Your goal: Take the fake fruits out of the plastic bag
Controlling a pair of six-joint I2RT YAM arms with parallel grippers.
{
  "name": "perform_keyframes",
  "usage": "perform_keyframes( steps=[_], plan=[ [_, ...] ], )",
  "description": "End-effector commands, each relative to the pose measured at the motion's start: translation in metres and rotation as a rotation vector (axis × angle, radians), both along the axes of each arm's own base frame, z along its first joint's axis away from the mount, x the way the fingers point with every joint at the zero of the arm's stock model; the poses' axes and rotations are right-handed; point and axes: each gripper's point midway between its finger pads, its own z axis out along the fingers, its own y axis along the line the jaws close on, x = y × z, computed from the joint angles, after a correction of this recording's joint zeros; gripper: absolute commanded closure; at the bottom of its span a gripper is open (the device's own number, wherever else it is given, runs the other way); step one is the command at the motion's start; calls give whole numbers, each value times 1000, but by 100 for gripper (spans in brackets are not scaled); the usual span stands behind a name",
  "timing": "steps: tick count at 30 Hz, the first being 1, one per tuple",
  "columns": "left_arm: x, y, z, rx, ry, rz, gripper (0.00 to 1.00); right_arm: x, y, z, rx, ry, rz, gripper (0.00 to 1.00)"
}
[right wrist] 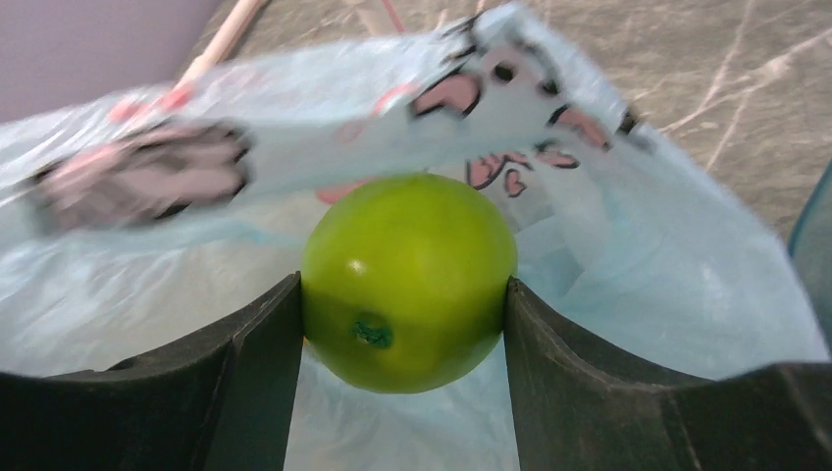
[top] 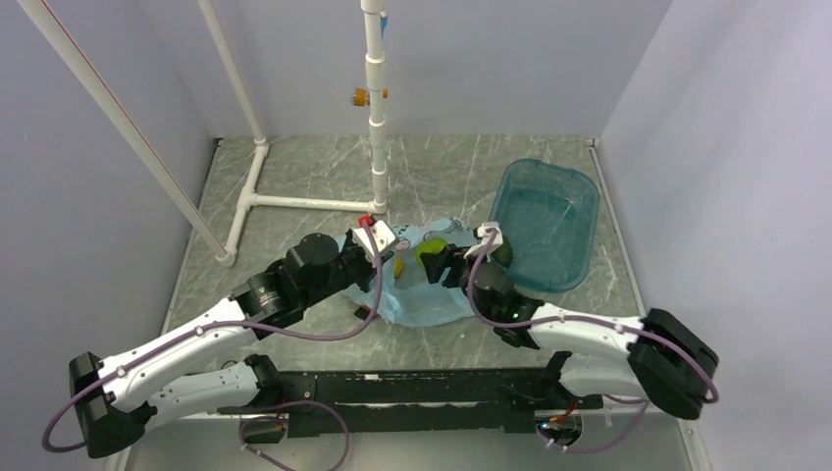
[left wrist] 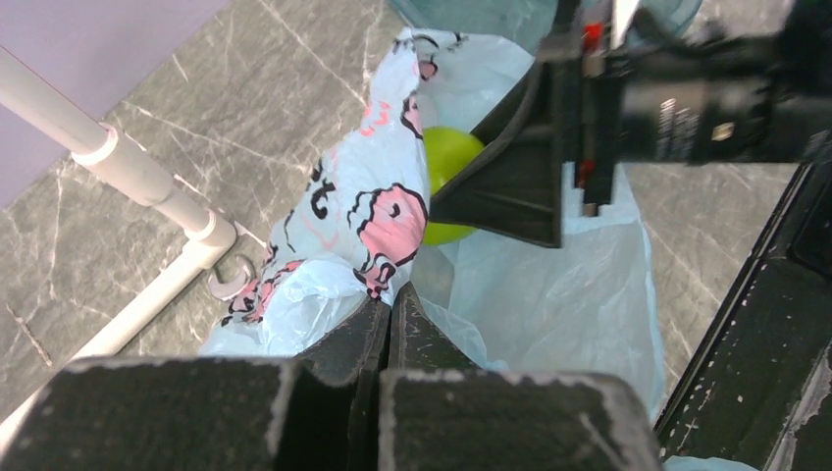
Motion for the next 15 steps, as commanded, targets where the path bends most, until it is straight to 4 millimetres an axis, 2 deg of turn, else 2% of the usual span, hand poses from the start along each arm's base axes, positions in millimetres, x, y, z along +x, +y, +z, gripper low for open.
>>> perform_keyframes(
  steps=[1, 4, 8, 11, 15],
  plan=[
    [10, -2, 5, 13, -18, 37, 100, -24, 7, 27, 31, 17, 128, 87],
    [11, -2, 4, 19, -16, 40, 100, -34, -9, 45, 30, 14, 120, 89],
    [11, 0, 6, 20, -21, 47, 100, -43, -40, 81, 39, -28, 60, 89],
    [13, 2, 6, 27, -26, 60, 100, -42, -78, 93, -7, -11, -81, 88],
    [14, 3, 6, 38, -23, 70, 100, -38, -131, 97, -114, 39, -325, 89]
  ],
)
